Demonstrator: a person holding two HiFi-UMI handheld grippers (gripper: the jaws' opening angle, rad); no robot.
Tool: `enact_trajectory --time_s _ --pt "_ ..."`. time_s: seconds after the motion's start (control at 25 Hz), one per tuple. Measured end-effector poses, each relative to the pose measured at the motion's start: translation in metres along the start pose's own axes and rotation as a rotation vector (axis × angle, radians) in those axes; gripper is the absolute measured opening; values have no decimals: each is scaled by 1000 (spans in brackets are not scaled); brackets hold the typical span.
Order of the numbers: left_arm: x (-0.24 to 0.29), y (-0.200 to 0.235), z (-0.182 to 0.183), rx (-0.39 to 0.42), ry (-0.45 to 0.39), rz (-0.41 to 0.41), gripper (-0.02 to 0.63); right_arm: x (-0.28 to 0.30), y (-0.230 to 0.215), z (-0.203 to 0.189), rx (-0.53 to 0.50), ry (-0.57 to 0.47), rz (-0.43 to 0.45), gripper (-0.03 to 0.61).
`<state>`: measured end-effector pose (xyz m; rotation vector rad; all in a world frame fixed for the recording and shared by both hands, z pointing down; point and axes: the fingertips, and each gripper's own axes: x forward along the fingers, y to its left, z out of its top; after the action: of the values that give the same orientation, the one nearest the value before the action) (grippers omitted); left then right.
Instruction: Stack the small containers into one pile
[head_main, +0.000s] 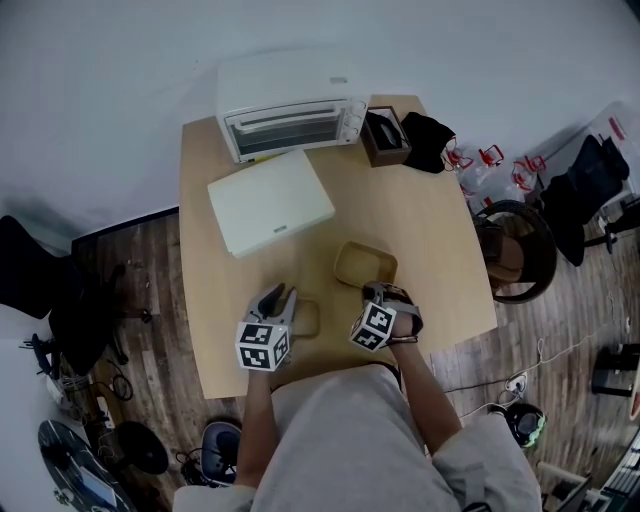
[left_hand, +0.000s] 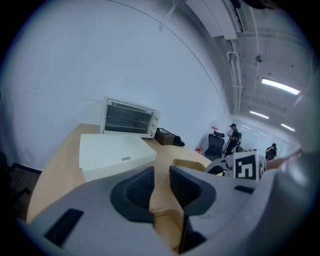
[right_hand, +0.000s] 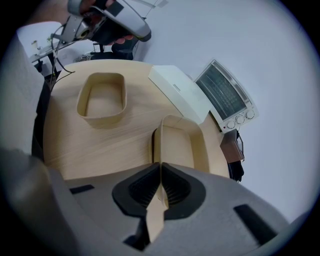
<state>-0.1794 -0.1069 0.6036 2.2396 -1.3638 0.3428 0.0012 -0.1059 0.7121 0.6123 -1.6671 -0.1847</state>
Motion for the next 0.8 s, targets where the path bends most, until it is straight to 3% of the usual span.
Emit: enact_trajectory --time_s 0.56,0.8 --pt "-2 6 -4 -2 11 10 91 0 1 -5 -121 -54 -10 20" --pt "-4 8 -7 -17 10 24 90 5 1 -12 -87 -49 30 20"
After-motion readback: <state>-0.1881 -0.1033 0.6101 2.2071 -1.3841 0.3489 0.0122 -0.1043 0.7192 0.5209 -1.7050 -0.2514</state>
